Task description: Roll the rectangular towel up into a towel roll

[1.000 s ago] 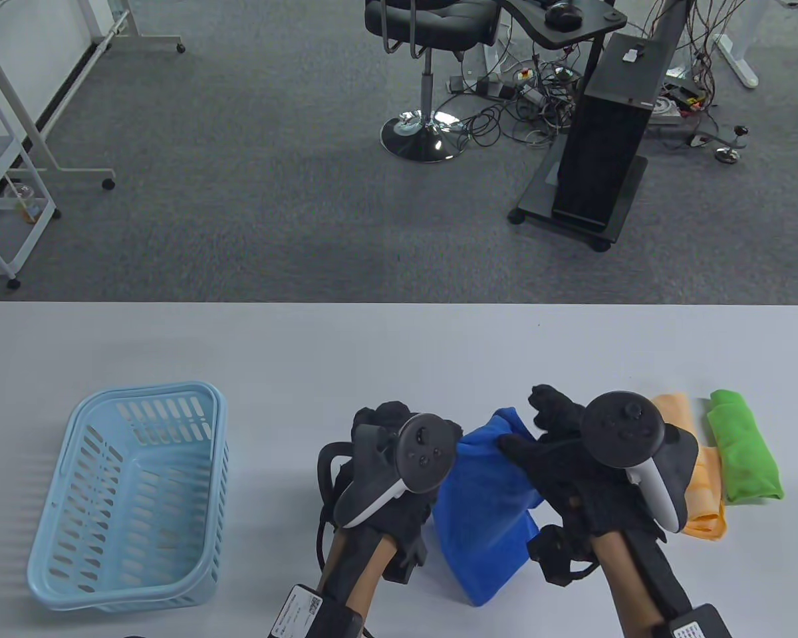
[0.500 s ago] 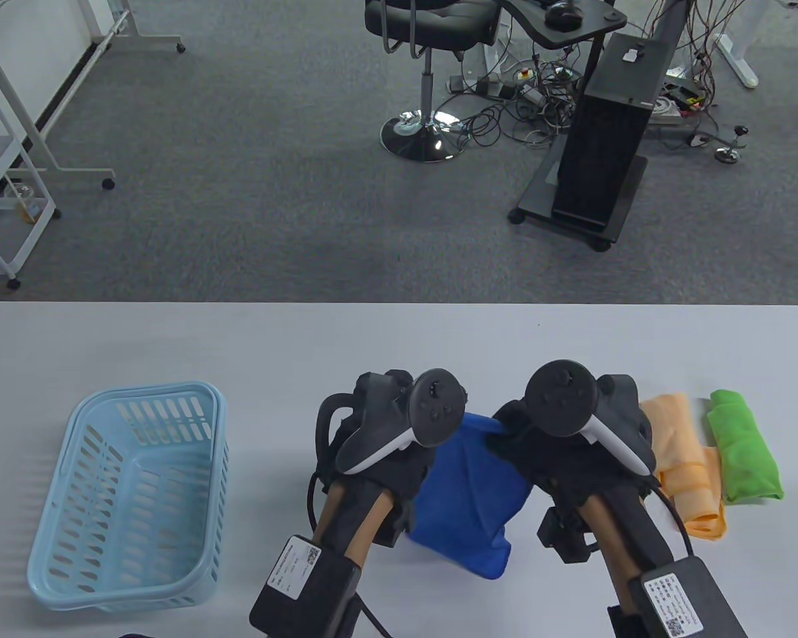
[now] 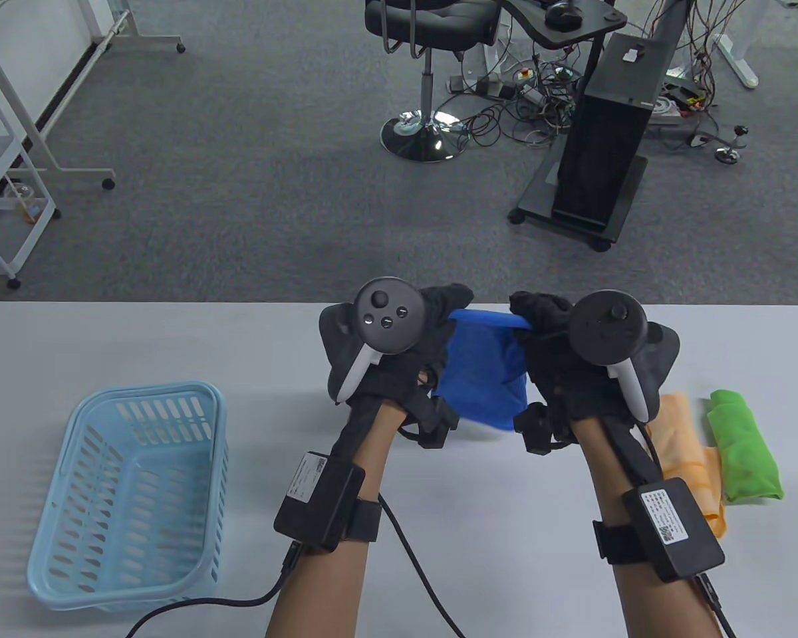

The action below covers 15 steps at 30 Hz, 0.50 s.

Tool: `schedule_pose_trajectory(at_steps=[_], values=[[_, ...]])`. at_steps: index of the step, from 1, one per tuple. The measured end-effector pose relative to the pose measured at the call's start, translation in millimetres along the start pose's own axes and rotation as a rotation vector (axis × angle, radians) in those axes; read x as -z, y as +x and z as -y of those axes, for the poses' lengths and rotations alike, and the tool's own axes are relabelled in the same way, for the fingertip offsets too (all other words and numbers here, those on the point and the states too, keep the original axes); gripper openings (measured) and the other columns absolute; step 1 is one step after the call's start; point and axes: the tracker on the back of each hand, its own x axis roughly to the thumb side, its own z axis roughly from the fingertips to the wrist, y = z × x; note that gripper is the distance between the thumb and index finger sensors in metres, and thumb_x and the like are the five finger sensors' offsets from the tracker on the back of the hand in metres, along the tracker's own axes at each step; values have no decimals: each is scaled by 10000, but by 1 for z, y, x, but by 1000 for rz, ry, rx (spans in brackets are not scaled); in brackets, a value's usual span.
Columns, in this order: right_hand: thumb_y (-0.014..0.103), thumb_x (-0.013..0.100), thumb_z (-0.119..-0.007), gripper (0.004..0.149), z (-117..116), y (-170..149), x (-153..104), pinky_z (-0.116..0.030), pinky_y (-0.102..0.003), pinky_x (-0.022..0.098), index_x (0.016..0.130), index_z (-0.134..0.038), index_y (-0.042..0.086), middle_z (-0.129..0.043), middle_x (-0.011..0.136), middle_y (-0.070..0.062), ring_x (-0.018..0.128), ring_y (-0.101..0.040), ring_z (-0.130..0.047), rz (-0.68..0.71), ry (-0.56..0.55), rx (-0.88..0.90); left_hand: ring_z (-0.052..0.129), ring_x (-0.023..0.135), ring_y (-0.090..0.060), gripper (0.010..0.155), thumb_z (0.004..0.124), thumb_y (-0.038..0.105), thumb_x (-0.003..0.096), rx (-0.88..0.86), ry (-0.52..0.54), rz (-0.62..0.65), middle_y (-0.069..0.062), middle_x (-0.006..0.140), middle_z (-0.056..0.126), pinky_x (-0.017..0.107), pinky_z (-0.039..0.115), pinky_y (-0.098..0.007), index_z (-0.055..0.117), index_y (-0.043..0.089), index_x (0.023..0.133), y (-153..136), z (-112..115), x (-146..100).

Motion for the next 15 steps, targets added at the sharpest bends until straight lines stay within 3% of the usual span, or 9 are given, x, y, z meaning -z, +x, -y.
schedule_pose_trajectory(at_steps=[2,4,7,8,11,13,15], values=[[317,308,-795,544,-7,-5,-16,-744,-458,606,847,-825,248,-744,930,-74,714,-189,-966,26,33,-37,1016,788,-262,495,820,243,412,84,-57,84,-77,968,905,611,757,-532,884,293,900,0,6,-16],[337,310,-794,553,-28,-22,-35,-726,-468,617,854,-817,243,-717,949,-73,740,-198,-944,23,98,-69,970,840,-283,495,817,291,414,229,-161,78,-61,994,881,625,725,-567,869,329,905,-9,24,-38],[361,293,-815,563,-84,-60,-77,-736,-490,582,843,-830,241,-742,926,-71,675,-215,-953,2,238,-94,1024,761,-274,481,857,386,367,410,-206,38,-25,892,993,604,735,-579,935,352,840,-40,71,-79],[352,281,-834,559,-103,-71,-93,-748,-499,551,824,-853,219,-767,898,-94,625,-227,-962,-3,272,-103,996,781,-295,477,873,395,352,416,-287,-16,-20,891,990,605,725,-585,953,349,819,-57,94,-97],[370,265,-850,538,-150,-97,-146,-757,-493,537,786,-870,237,-770,880,-81,573,-211,-957,-29,489,-212,753,910,-408,458,915,383,322,366,-446,-117,-90,928,902,656,557,-647,994,304,767,-89,138,-145],[388,259,-850,536,-159,-103,-169,-760,-489,538,776,-871,246,-774,875,-75,562,-204,-957,-1,564,-272,578,975,-463,462,920,427,297,413,-536,-110,-103,972,816,677,429,-683,976,272,729,-97,151,-172],[400,250,-855,540,-162,-102,-184,-762,-493,536,764,-887,236,-812,849,-76,551,-210,-969,40,690,-318,565,993,-464,475,908,458,278,486,-606,-72,-96,973,817,684,420,-687,963,279,714,-96,155,-193]])
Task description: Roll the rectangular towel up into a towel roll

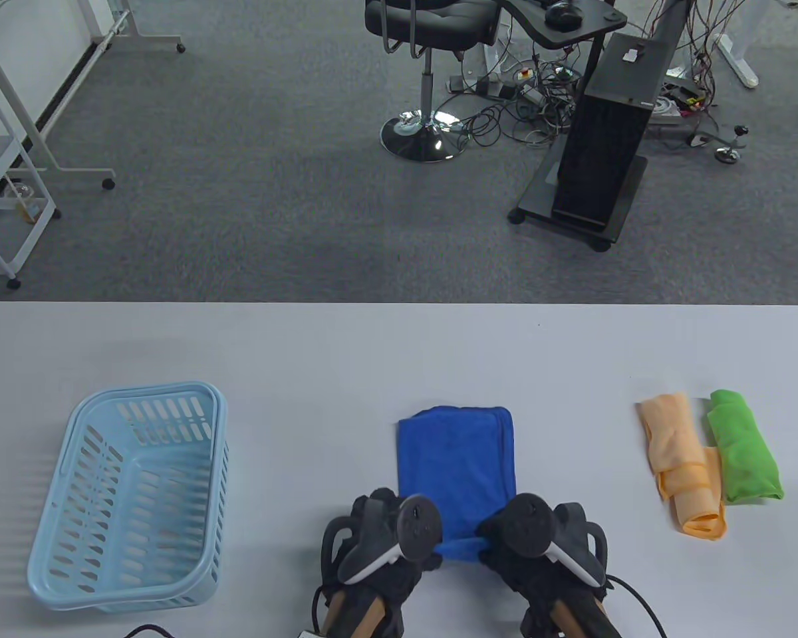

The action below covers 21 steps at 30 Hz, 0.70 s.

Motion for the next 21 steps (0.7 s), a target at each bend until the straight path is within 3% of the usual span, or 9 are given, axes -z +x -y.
schedule_pose_trajectory(at_steps=[2,5,7,8,10,14,18,21], values=[[438,251,-842,575,-6,4,-9,-753,-492,557,791,-870,245,-806,866,-67,590,-207,-965,48,82,-77,578,999,-461,476,875,493,278,30,28,36,-77,972,836,687,433,-685,978,285,694,2,7,-13],[512,225,-836,681,-14,0,-16,-741,-501,570,846,-832,233,-780,897,-76,619,-220,-952,86,50,-114,583,992,-462,507,767,529,313,-51,74,54,-104,964,847,681,432,-685,999,265,679,-1,20,-17],[531,217,-832,734,-10,-5,-17,-733,-506,577,883,-798,225,-768,905,-83,637,-222,-941,79,97,-60,582,978,-469,533,722,529,330,-74,30,40,-127,957,842,674,423,-687,994,244,687,-5,20,-14],[513,229,-830,706,-4,-7,-19,-731,-505,581,874,-808,226,-780,898,-78,642,-224,-941,77,78,-24,565,993,-462,539,710,532,332,-70,67,33,-124,967,836,685,407,-688,990,244,691,-6,17,-16],[471,245,-835,649,15,-15,-26,-754,-497,551,843,-845,218,-815,866,-87,597,-221,-964,71,-78,81,615,971,-454,539,686,539,337,-87,198,56,-121,935,870,670,445,-686,995,241,662,-9,12,-18],[444,259,-831,634,28,-17,-39,-732,-504,575,857,-821,233,-782,893,-76,639,-225,-944,65,-268,103,610,968,-460,555,662,544,352,-163,148,25,-133,939,860,671,444,-684,986,214,660,-12,16,-13],[485,248,-820,726,24,-9,-36,-628,-539,644,935,-692,287,-587,1002,-63,789,-269,-804,72,-275,30,585,978,-462,547,679,539,353,-138,109,-18,-135,963,831,676,432,-682,980,208,667,-16,19,-11],[496,246,-816,711,24,-8,-36,-613,-546,650,917,-721,282,-588,1002,-57,812,-280,-776,74,-286,21,563,983,-465,530,726,519,357,-137,88,-50,-144,994,786,678,425,-680,930,228,750,-20,19,-12]])
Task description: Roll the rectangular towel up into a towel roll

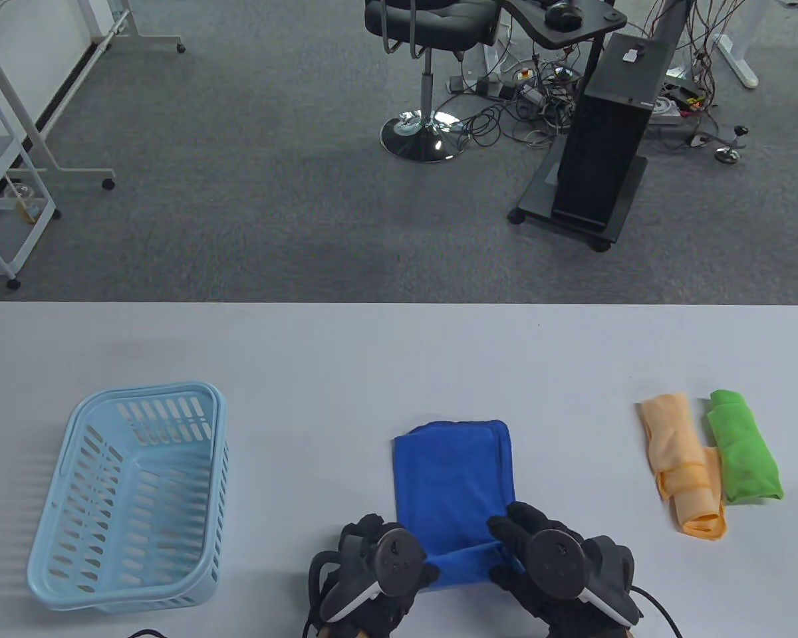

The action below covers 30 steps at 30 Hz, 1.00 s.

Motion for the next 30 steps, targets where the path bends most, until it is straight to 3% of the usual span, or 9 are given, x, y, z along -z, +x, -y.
schedule_pose_trajectory(at_steps=[4,6,8,12,17,20,23,26,30], values=[[492,236,-834,724,-22,6,3,-406,-608,702,925,-689,321,-477,1028,-51,945,-363,-494,32,190,33,548,989,-466,494,773,490,358,-14,-36,11,-137,1005,768,678,420,-679,911,257,772,-1,0,-4],[413,293,-787,479,-25,6,6,-432,-601,701,752,-852,290,-569,986,-35,929,-337,-558,10,174,47,548,990,-466,497,786,499,342,-9,-46,7,-132,1004,770,679,419,-679,911,262,761,-1,0,-7],[380,294,-789,435,-25,5,9,-466,-605,690,695,-894,250,-648,947,-45,905,-336,-621,6,175,92,543,991,-469,509,788,508,329,-23,-54,10,-132,1007,765,681,415,-680,910,267,761,-2,0,-8],[401,309,-766,456,-25,1,5,-473,-615,686,723,-860,238,-642,951,-65,904,-337,-635,-25,203,30,556,983,-475,521,740,531,340,-68,-44,2,-150,993,788,673,421,-683,968,238,707,-6,2,-3],[519,250,-799,730,-27,2,5,-450,-625,689,926,-735,251,-561,1008,-97,930,-365,-584,-11,229,99,545,987,-475,551,667,546,356,-39,-65,4,-150,1002,775,675,415,-683,961,231,699,-3,8,4],[397,302,-783,487,-37,1,10,-461,-621,691,760,-877,260,-618,978,-70,913,-340,-634,-46,273,-15,539,986,-481,569,667,547,355,-53,-82,-7,-157,1005,772,674,407,-687,972,218,703,-4,10,5],[372,303,-771,456,-38,-3,12,-472,-622,686,711,-902,216,-646,958,-68,899,-338,-657,-59,301,42,535,988,-484,604,692,559,350,-53,-66,-3,-155,1013,767,674,408,-688,984,194,732,-4,7,2],[368,311,-762,455,-36,-7,11,-471,-625,687,711,-899,200,-645,959,-73,905,-340,-651,-84,321,38,504,1000,-476,649,810,503,342,-54,-19,10,-152,1056,681,681,396,-688,794,255,941,-1,2,-2],[394,306,-776,478,-41,-15,14,-485,-620,680,738,-890,223,-651,957,-83,893,-340,-668,-120,288,-9,515,996,-473,469,796,463,367,-56,63,28,-144,1040,709,678,405,-684,895,308,799,1,3,1]])
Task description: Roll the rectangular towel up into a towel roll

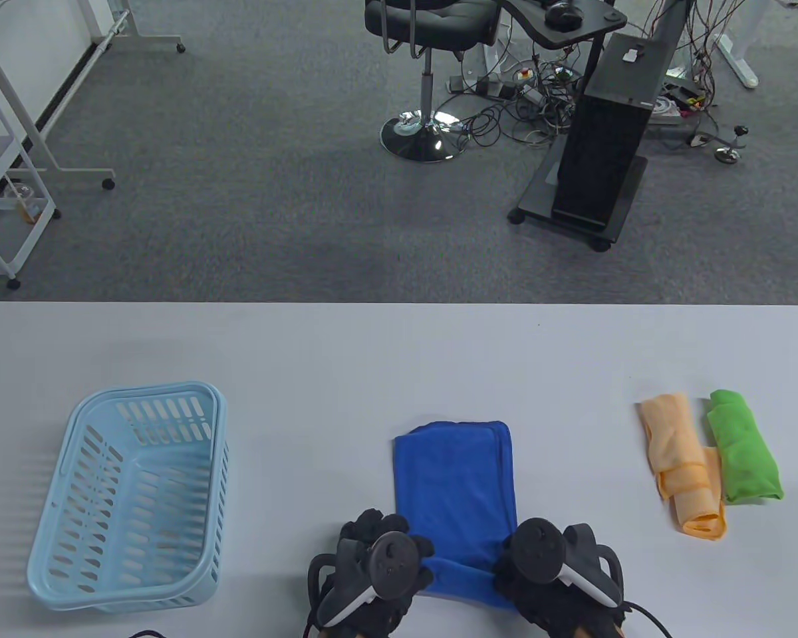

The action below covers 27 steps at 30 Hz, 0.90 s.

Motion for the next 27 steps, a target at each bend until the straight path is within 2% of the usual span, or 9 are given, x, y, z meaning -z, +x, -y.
schedule_pose_trajectory(at_steps=[3,8,13,15,16,20,22,25,27], values=[[413,301,-789,627,9,2,-4,-447,-622,695,908,-708,280,-529,1009,-96,931,-348,-593,-1,-65,-5,495,1000,-477,466,762,468,386,15,-40,-52,-153,1046,697,680,390,-687,918,272,779,-2,5,3],[348,300,-811,448,27,17,-21,-500,-600,694,746,-843,310,-642,930,-23,897,-302,-672,229,-246,90,410,1012,-496,504,745,485,398,72,-110,-136,-183,1088,614,686,356,-685,968,199,747,-6,8,5],[488,254,-815,584,-2,23,-4,-459,-602,709,812,-827,318,-513,990,-41,940,-314,-578,198,-5,-113,397,1017,-491,524,773,487,386,189,-134,-193,-192,1098,583,692,351,-681,940,193,786,-4,11,7],[527,221,-824,642,-11,18,3,-452,-609,709,832,-794,335,-487,1000,-37,948,-312,-567,176,5,-161,318,1036,-477,714,802,490,372,270,-194,-282,-185,1144,425,710,301,-681,630,297,1037,-7,7,6],[540,213,-828,680,-14,16,6,-453,-611,706,862,-738,354,-465,1005,-44,948,-316,-561,167,31,-171,271,1043,-476,782,800,498,377,296,-195,-291,-176,1154,355,715,280,-679,525,273,1074,-8,2,4],[517,227,-842,727,-19,14,6,-446,-608,715,909,-616,399,-444,1013,-31,956,-313,-552,130,72,-220,346,1040,-467,649,799,464,381,331,36,-117,-157,1128,447,711,322,-682,587,389,990,8,-15,-7],[466,249,-853,703,-22,14,9,-460,-600,710,901,-598,403,-471,999,-30,949,-304,-555,110,74,-226,368,1037,-463,589,804,465,366,313,0,28,-141,1121,494,706,333,-682,687,405,940,20,-6,-5],[400,257,-865,637,-21,16,9,-489,-595,703,859,-659,392,-531,976,-21,930,-292,-606,84,19,-234,369,1049,-459,662,771,575,321,414,-180,44,-129,1130,511,711,335,-686,718,365,946,28,16,2],[384,263,-847,561,-18,16,10,-522,-589,692,811,-725,370,-593,947,-20,905,-290,-659,76,-26,-202,417,1046,-465,671,807,583,297,481,-219,79,-124,1117,581,707,365,-694,763,346,923,28,28,2]])
